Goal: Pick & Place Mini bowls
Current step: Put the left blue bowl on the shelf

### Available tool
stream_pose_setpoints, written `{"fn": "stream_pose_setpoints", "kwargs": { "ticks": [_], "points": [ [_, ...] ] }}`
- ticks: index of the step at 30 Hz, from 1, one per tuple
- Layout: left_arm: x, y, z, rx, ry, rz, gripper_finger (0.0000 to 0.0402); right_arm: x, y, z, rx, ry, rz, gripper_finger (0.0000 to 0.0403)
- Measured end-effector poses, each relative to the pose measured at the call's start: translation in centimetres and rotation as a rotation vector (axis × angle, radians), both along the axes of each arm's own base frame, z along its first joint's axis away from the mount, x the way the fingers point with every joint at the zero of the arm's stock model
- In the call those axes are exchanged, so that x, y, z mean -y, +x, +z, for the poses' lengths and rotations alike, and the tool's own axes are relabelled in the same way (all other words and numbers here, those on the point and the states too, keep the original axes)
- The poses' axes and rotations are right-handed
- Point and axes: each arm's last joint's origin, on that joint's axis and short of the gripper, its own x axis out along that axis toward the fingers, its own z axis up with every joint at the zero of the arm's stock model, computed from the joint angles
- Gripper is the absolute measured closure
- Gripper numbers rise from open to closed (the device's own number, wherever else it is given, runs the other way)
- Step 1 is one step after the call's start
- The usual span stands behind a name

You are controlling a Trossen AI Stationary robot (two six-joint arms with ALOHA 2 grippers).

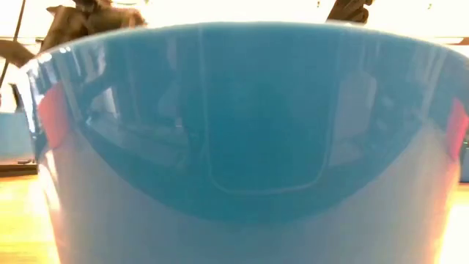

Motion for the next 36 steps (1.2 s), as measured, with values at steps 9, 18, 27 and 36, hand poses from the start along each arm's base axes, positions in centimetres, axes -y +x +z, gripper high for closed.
{"fn": "stream_pose_setpoints", "kwargs": {
  "ticks": [9, 18, 27, 36],
  "points": [
    [-1.2, 1.6, 7.4, 0.205, 0.078, 0.071, 0.0401, 0.0, 0.2, 0.2, 0.029, -0.010, 0.006, 0.0339],
    [-4.8, 2.3, 12.9, 0.362, 0.165, 0.228, 0.0401, 0.0, 0.3, 0.3, 0.042, -0.026, 0.018, 0.0339],
    [-10.1, 1.2, 16.5, 0.470, 0.236, 0.469, 0.0401, 0.1, 0.5, 0.5, 0.064, -0.038, 0.025, 0.0339],
    [-14.7, 1.8, 18.8, 0.518, 0.292, 0.626, 0.0401, 0.1, 0.5, 0.6, 0.066, -0.049, 0.035, 0.0339]
  ]
}}
